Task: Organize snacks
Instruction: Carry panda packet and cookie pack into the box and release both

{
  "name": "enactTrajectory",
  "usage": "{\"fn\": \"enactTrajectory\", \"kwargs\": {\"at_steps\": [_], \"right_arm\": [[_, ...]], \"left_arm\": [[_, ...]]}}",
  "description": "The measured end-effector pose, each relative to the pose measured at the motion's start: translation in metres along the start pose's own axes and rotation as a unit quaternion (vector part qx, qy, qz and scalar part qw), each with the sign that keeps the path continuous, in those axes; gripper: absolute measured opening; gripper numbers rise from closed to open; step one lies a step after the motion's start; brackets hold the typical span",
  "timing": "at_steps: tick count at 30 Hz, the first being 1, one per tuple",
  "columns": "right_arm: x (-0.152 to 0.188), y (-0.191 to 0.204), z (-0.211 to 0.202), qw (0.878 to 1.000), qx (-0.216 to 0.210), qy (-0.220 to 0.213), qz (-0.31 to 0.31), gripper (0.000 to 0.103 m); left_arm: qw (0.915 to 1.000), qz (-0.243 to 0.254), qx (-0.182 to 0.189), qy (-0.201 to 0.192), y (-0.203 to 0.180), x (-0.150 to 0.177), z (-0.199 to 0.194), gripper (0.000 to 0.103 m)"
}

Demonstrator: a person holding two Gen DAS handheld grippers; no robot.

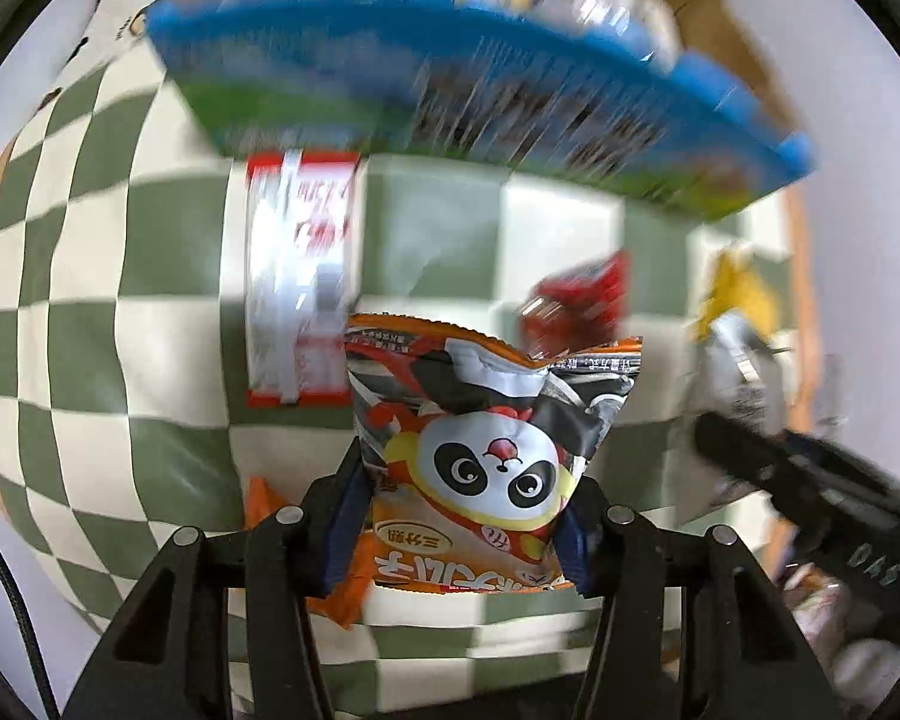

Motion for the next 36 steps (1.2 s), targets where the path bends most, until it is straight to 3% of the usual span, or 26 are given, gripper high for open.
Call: {"fn": "enactTrajectory", "kwargs": {"at_steps": [5, 7, 12, 19, 30, 32, 33, 34, 35, 36], "right_arm": [[-0.033, 0.033, -0.063, 0.998, -0.04, -0.043, -0.024, 0.052], [-0.059, 0.035, -0.101, 0.996, -0.043, -0.063, -0.04, 0.052], [-0.119, 0.056, -0.12, 0.993, -0.021, -0.098, -0.062, 0.052], [-0.183, 0.052, -0.083, 0.995, 0.028, -0.073, -0.063, 0.052], [-0.211, 0.013, -0.014, 0.997, 0.061, -0.018, -0.036, 0.052], [-0.213, 0.007, -0.007, 0.998, 0.061, -0.003, -0.028, 0.061], [-0.213, 0.005, -0.004, 0.997, 0.067, 0.008, -0.023, 0.082], [-0.213, 0.004, -0.001, 0.997, 0.073, 0.015, -0.027, 0.094], [-0.213, 0.004, -0.001, 0.996, 0.08, 0.016, -0.03, 0.094], [-0.213, 0.003, 0.0, 0.996, 0.086, 0.017, -0.033, 0.094]], "left_arm": [[0.9981, 0.003, 0.048, -0.038, -0.014, -0.066, -0.066, 0.051], [0.9974, 0.004, 0.048, -0.054, -0.019, -0.1, -0.088, 0.051], [0.9974, 0.007, 0.03, -0.066, -0.026, -0.173, -0.101, 0.051], [0.9998, 0.013, 0.016, -0.008, -0.039, -0.237, -0.046, 0.051], [0.9971, 0.043, 0.002, 0.063, -0.06, -0.246, 0.027, 0.052], [0.9966, 0.045, 0.011, 0.068, -0.062, -0.25, 0.036, 0.053], [0.9967, 0.045, 0.005, 0.068, -0.061, -0.25, 0.038, 0.055], [0.9968, 0.043, 0.006, 0.068, -0.06, -0.25, 0.039, 0.057], [0.997, 0.042, 0.005, 0.065, -0.058, -0.251, 0.039, 0.06], [0.9972, 0.043, -0.004, 0.061, -0.056, -0.252, 0.039, 0.069]]}}
Point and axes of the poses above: each gripper's, at about its wrist camera, not at the fingertips, and z roughly the way its jaws point, y to its left, x to its underside, the point moved 5 cm from there along z, roughly the way its jaws point, and after that the axes turned 13 degrees about -x, right-handed, at the moved point
